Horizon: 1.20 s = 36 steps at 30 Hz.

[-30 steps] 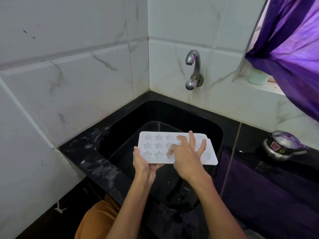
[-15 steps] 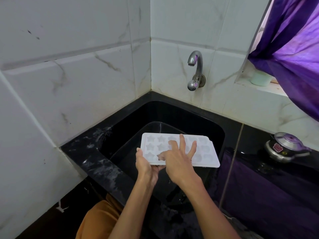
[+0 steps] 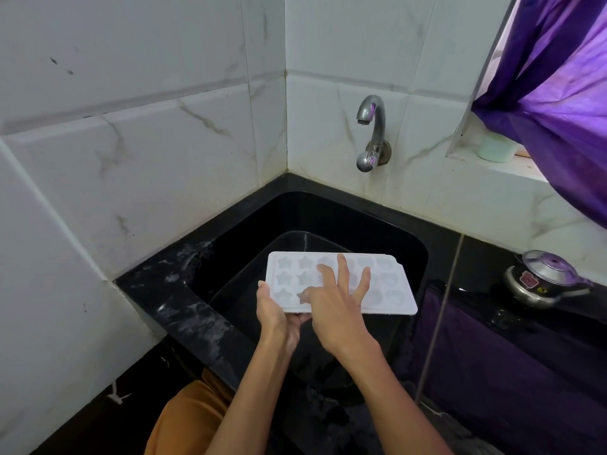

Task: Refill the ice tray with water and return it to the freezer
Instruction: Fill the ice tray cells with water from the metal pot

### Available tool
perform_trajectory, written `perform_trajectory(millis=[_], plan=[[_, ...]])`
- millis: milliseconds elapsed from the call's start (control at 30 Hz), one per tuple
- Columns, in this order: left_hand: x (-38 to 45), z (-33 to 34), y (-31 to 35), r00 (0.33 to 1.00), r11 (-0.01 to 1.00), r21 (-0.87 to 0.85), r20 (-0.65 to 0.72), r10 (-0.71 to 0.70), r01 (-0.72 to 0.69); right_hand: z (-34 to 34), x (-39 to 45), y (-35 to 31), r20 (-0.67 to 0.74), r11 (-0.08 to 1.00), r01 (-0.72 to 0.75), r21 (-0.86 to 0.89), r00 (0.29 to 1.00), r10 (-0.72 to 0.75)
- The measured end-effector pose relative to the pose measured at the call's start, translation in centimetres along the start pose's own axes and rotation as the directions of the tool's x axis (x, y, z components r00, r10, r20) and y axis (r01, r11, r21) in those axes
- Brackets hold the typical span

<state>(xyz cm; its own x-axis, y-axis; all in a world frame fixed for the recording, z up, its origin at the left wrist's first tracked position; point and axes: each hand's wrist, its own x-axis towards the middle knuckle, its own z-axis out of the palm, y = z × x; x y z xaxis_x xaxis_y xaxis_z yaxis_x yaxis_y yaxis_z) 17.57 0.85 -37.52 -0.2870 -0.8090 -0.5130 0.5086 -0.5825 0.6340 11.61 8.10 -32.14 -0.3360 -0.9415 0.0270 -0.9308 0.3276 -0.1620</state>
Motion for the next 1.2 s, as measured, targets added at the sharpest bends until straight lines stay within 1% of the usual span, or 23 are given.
perform_trajectory(millis=[133,200,300,433,533,800,867,933,1000,1067,1133,1200], plan=[[-0.1,0.1,0.0,1.000,1.000,0.017,-0.009,-0.008,0.008,-0.4,-0.1,0.0,-0.009,1.000,-0.001,0.000,1.000,0.001],[-0.3,0.2,-0.1,1.000,0.999,0.034,-0.005,-0.016,0.016,-0.5,-0.1,-0.2,-0.055,1.000,0.000,0.006,0.998,0.000],[-0.6,0.4,-0.1,1.000,0.999,0.046,0.010,-0.026,0.025,-0.3,0.1,-0.6,-0.112,0.999,0.040,0.026,0.993,-0.037],[-1.3,0.7,-0.2,0.998,0.997,0.065,0.021,-0.052,0.051,0.4,0.5,-1.3,-0.089,0.995,0.092,0.032,0.992,-0.088],[-1.4,0.5,-0.1,0.998,0.997,0.052,0.024,-0.065,0.064,1.3,0.6,-1.6,-0.072,0.994,0.097,0.042,0.993,-0.093],[-1.0,0.4,-0.2,0.995,0.993,0.067,0.017,-0.095,0.093,1.9,0.8,-1.2,-0.088,0.995,0.095,0.044,0.992,-0.091],[-0.9,0.2,-0.2,0.995,0.994,0.058,0.022,-0.093,0.092,2.2,0.7,-1.1,-0.077,0.994,0.095,0.062,0.993,-0.091],[-0.8,0.1,-0.1,0.997,0.995,0.058,0.027,-0.079,0.077,2.3,0.7,-0.9,-0.064,0.989,0.095,0.116,0.994,-0.088],[-0.5,0.0,0.2,0.999,0.998,0.050,0.028,-0.044,0.043,2.2,0.7,-0.5,-0.069,0.968,0.077,0.240,0.996,-0.062],[0.0,-0.2,0.5,1.000,1.000,0.025,0.010,-0.008,0.008,1.5,0.8,0.3,-0.094,0.926,0.036,0.375,0.996,-0.001],[0.3,-0.4,0.8,1.000,1.000,0.009,0.013,0.013,-0.013,0.6,0.9,1.5,-0.156,0.887,-0.026,0.461,0.982,0.109],[0.5,-0.6,1.1,0.999,1.000,-0.002,0.035,0.022,-0.022,-0.2,1.1,3.1,-0.257,0.850,-0.105,0.516,0.928,0.271]])
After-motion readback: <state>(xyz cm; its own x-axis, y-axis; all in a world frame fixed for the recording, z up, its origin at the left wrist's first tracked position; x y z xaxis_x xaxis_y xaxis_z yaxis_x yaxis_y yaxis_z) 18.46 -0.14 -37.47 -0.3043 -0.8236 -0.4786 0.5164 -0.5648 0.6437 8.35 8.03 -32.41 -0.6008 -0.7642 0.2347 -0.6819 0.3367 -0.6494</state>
